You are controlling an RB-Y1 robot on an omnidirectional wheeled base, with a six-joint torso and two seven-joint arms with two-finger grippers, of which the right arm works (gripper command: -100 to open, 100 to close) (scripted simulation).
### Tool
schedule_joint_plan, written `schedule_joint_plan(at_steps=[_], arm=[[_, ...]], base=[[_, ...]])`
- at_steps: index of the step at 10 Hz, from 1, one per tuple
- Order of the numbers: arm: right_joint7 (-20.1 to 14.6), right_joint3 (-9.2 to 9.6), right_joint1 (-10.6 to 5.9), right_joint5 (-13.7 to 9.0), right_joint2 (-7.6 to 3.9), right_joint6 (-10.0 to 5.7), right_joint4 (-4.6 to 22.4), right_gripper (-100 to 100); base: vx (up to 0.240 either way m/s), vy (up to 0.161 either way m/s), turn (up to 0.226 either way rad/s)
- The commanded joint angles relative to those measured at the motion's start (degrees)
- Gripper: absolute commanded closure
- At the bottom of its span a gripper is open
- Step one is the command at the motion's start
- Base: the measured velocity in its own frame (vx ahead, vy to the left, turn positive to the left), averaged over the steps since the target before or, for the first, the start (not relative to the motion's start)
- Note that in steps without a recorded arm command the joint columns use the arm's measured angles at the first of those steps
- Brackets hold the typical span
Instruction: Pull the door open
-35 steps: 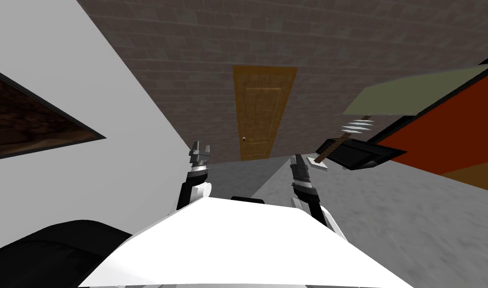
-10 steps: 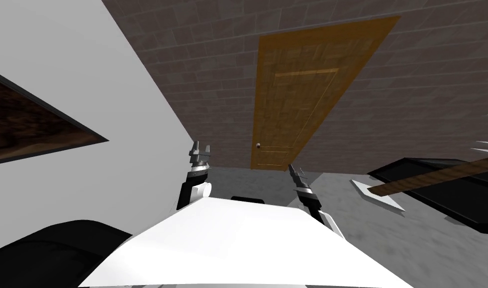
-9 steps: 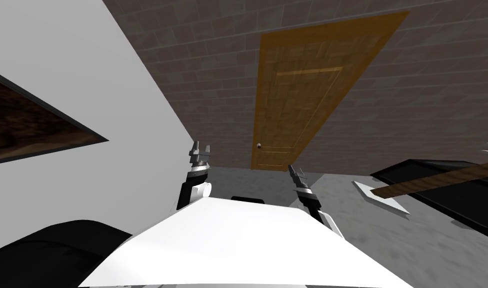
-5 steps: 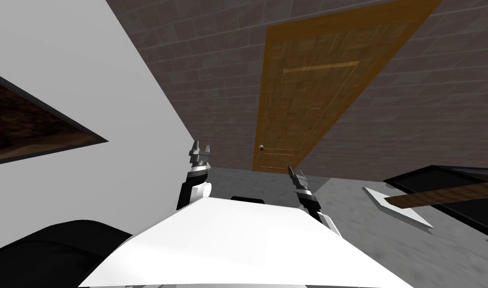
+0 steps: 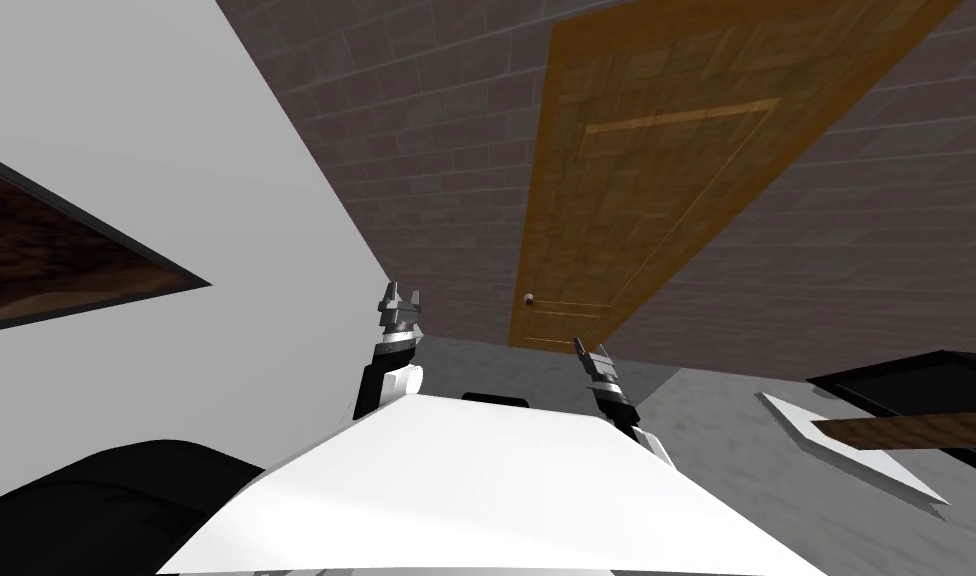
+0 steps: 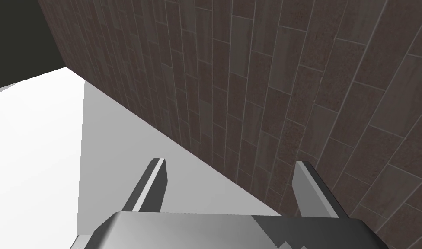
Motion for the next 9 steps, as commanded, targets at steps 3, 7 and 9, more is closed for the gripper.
schedule_joint_plan(at_steps=[3, 7, 9], arm=[[4.26, -2.25, -1.05, 2.57, 0.79, -1.45, 4.41, -100], [8.43, -4.44, -2.33, 5.13, 1.86, -2.70, 8.84, -100], [10.61, -5.58, -3.00, 6.48, 2.59, -3.35, 11.16, -100]], base=[[0.145, 0.042, 0.085], [0.141, 0.023, 0.072], [0.125, 0.014, 0.066]])
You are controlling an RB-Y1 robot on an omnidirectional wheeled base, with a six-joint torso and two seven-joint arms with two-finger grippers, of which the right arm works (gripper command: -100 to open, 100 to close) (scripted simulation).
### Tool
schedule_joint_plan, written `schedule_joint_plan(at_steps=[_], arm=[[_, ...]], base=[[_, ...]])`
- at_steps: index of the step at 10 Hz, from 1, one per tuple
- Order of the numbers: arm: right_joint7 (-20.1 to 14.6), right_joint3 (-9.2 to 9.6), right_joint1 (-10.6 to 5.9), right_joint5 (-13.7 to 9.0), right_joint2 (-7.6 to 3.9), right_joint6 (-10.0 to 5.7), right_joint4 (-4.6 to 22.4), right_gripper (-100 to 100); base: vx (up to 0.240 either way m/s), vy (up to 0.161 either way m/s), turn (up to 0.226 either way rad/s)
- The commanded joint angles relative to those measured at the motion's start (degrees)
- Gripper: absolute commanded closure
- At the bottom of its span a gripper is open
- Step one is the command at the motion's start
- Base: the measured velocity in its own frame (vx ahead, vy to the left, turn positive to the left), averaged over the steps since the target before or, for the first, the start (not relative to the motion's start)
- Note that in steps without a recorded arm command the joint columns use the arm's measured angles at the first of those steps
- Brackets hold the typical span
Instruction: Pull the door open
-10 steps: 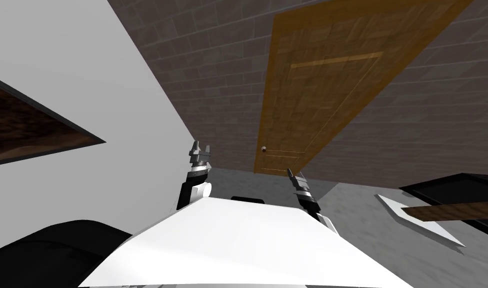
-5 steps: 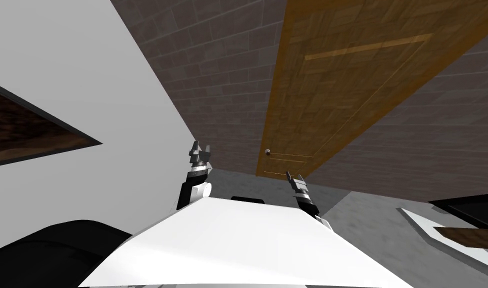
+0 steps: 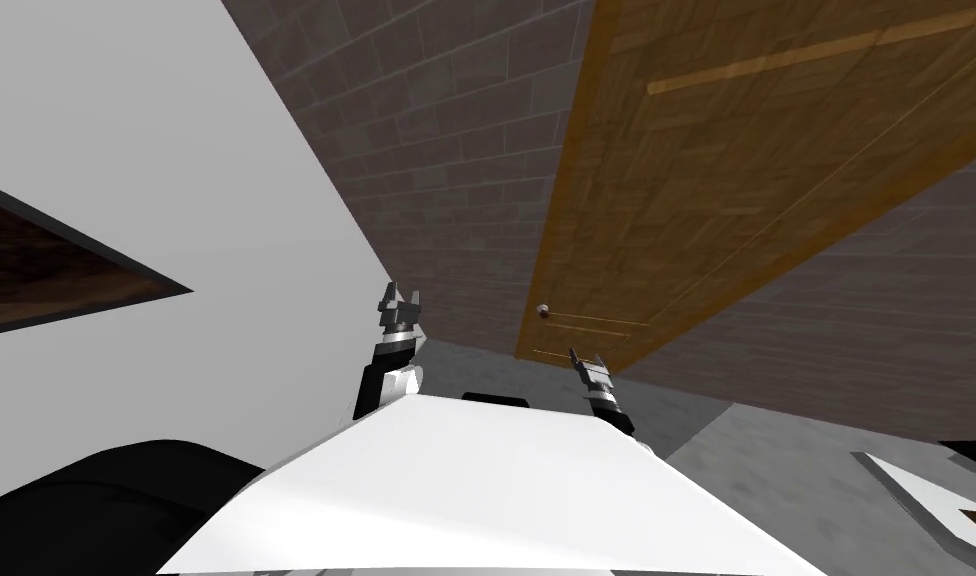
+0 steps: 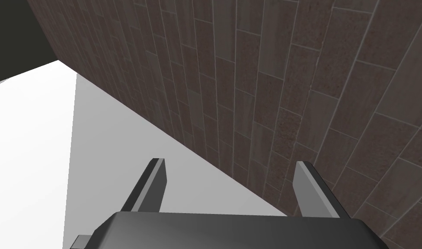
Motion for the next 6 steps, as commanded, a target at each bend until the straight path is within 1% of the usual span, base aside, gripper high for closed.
schedule_joint_plan(at_steps=[1, 3, 6], arm=[[1.67, -0.80, -0.53, 0.94, 0.48, -0.45, 1.67, -100], [4.26, -2.16, -1.32, 2.53, 1.47, -1.22, 4.41, -100], [7.70, -3.97, -2.38, 4.65, 3.12, -2.25, 8.08, -100]], base=[[0.149, 0.037, 0.075], [0.147, 0.005, 0.088], [0.185, 0.020, 0.077]])
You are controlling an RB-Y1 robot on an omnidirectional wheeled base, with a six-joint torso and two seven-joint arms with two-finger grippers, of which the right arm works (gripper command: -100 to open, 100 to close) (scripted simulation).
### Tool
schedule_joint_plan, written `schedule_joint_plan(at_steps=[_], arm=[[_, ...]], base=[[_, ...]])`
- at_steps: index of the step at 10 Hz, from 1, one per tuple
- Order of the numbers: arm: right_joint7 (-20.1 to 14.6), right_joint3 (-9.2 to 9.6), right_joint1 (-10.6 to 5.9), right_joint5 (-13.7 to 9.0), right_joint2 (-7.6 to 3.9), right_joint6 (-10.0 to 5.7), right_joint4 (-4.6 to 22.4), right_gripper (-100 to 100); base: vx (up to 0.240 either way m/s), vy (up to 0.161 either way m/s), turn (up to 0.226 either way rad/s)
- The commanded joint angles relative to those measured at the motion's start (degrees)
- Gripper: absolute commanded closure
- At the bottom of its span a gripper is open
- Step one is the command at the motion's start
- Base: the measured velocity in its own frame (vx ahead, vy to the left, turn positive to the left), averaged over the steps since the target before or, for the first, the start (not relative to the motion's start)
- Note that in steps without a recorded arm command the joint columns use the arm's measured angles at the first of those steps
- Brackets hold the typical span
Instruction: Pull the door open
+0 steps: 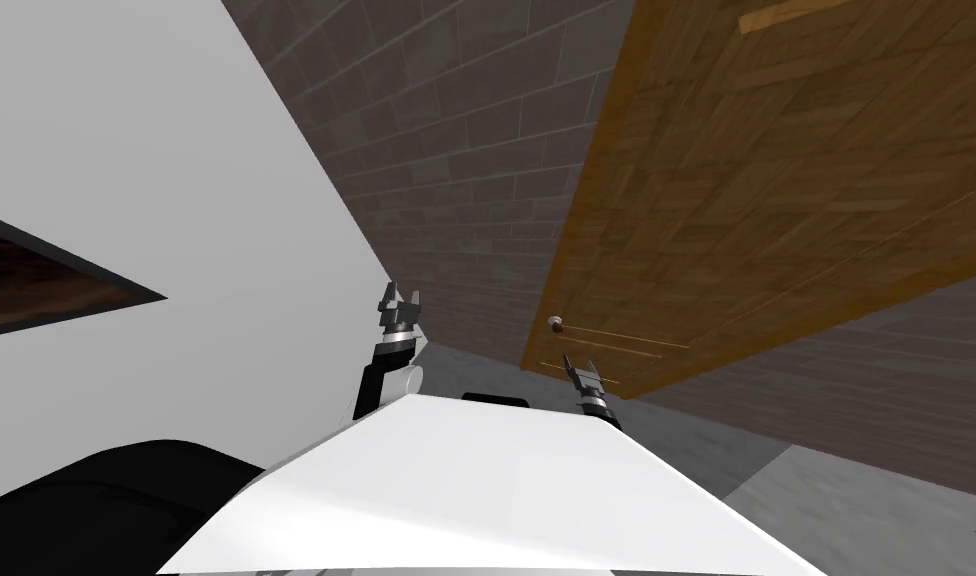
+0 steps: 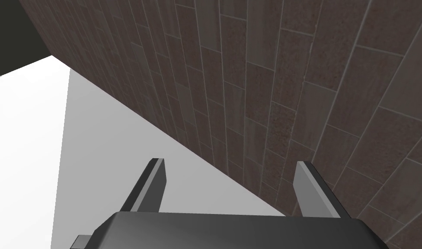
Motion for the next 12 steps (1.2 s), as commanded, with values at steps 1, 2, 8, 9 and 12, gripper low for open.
schedule_joint_plan(at_steps=[1, 2, 8, 9, 12], arm=[[1.76, -0.83, -0.37, 1.28, 1.14, -0.23, 1.35, -100], [2.35, -1.14, -0.55, 1.64, 1.54, -0.41, 1.98, -100], [2.04, -1.21, -1.01, -0.13, -3.50, -1.14, 4.40, -100], [2.08, -1.28, -1.15, -0.45, -3.80, -1.31, 5.01, -100], [2.22, -1.46, -1.59, -1.42, -3.47, -1.82, 6.88, -100]], base=[[0.160, 0.010, 0.095], [0.138, -0.004, 0.043], [0.148, -0.003, 0.017], [0.198, -0.003, 0.024], [0.198, -0.014, 0.023]])
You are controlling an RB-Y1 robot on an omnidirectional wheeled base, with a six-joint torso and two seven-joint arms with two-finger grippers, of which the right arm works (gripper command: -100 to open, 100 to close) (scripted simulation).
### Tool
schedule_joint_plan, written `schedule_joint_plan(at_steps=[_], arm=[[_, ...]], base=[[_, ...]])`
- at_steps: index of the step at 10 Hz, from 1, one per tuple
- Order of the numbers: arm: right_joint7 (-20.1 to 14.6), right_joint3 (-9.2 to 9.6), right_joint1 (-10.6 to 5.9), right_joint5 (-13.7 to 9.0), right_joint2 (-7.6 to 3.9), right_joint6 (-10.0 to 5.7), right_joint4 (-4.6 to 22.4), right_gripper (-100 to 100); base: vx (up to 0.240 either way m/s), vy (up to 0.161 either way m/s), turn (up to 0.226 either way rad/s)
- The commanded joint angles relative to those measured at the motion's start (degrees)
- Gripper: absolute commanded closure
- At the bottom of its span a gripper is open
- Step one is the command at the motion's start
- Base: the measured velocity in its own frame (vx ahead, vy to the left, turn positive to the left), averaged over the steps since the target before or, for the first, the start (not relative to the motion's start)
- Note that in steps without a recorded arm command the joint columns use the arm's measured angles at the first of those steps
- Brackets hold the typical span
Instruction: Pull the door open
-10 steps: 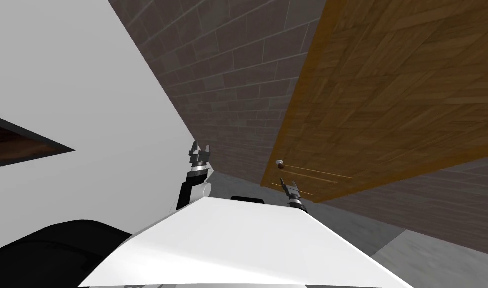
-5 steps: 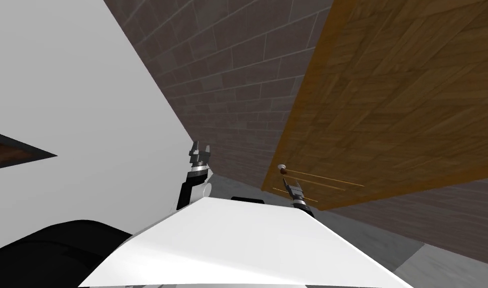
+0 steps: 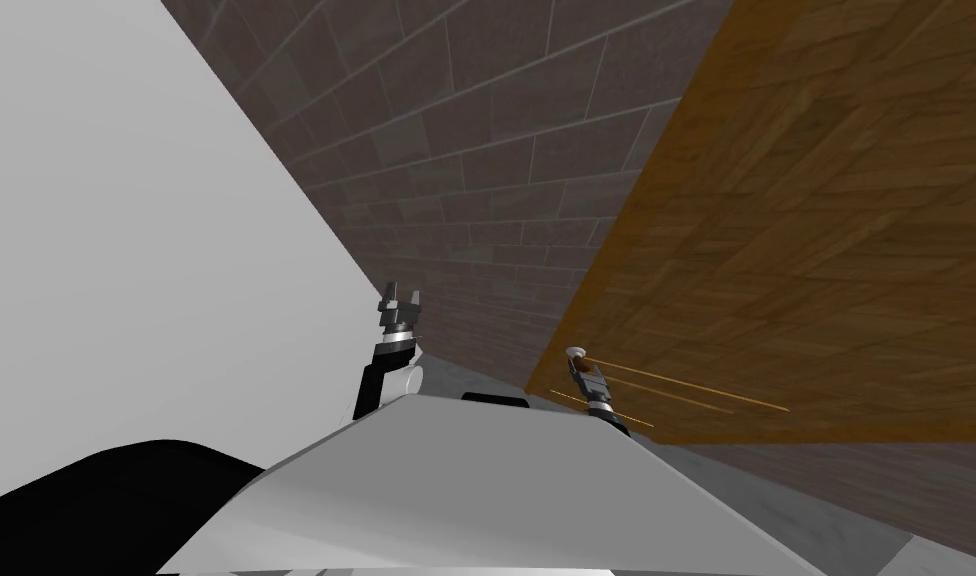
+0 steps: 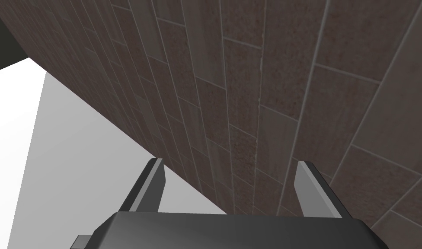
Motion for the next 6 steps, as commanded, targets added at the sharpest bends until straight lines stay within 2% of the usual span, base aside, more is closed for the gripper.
schedule_joint_plan(at_steps=[1, 2, 6], arm=[[0.00, 0.00, 0.00, 0.00, 0.00, 0.00, 0.00, -100], [0.00, 0.00, 0.00, 0.00, 0.00, 0.00, 0.00, 100], [0.00, 0.00, 0.00, 0.00, 0.00, 0.00, 0.00, 100]], base=[[0.078, -0.006, 0.007], [-0.009, 0.003, 0.007], [-0.018, 0.003, 0.002]])
